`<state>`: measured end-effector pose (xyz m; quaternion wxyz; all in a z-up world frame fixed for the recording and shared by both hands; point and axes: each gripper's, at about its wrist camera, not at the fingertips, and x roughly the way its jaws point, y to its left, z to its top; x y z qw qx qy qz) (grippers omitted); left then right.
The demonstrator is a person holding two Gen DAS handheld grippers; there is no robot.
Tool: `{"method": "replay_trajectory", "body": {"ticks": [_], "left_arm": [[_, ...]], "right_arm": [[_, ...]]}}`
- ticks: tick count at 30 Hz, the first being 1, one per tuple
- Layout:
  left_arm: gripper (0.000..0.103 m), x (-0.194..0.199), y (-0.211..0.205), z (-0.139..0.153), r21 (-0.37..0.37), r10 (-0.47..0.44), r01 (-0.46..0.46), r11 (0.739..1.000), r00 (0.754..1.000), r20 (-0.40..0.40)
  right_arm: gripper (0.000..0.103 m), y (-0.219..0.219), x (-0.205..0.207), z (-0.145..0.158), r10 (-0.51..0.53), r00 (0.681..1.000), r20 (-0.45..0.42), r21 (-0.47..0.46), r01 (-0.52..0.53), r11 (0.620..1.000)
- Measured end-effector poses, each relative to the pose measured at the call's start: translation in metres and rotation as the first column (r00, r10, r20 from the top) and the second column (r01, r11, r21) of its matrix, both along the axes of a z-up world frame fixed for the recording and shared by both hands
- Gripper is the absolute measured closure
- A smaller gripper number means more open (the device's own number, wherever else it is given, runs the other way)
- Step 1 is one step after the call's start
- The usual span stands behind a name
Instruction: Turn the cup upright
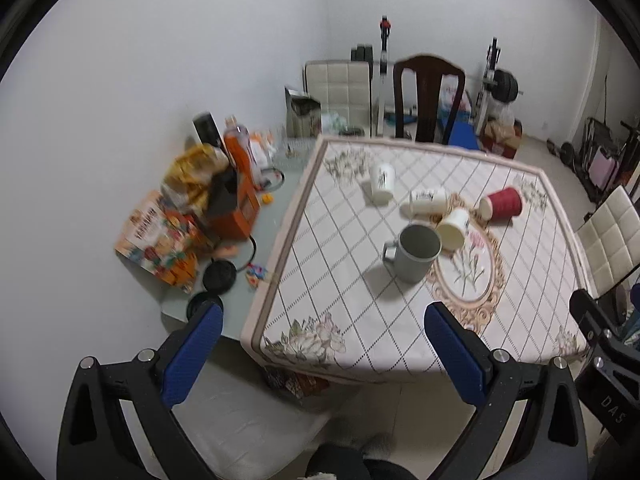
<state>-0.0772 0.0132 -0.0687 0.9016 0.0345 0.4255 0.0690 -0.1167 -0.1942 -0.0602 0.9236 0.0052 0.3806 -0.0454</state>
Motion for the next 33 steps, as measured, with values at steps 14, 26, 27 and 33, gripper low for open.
{"method": "replay_trajectory", "body": {"ticks": [14, 26, 27, 33], "left_arm": [[0.000, -0.023, -0.005, 0.030, 0.006, -0.003, 0.003, 1.000, 0.998, 0.068], [0.000, -0.023, -0.004, 0.031, 0.013, -0.003, 0.003, 1.000, 0.997, 0.071], [0.000, -0.023, -0.003, 0.031, 0.012, -0.002, 0.001, 1.000, 0.997, 0.071], [0.000, -0.020, 0.001, 0.030, 0.007, 0.003, -0.004, 1.000, 0.997, 0.071]], "right_arm": [[0.000, -0.004, -0.031, 0.051, -0.022, 0.998, 0.051, -0.006, 0.022, 1.000], [0.000, 0.002, -0.028, 0.051, -0.007, 0.999, 0.045, 0.003, 0.007, 1.000], [0.000, 0.003, -0.027, 0.051, -0.005, 0.999, 0.044, 0.002, 0.005, 1.000], [0.000, 0.005, -0.023, 0.049, 0.001, 0.999, 0.034, 0.006, -0.002, 1.000]]}}
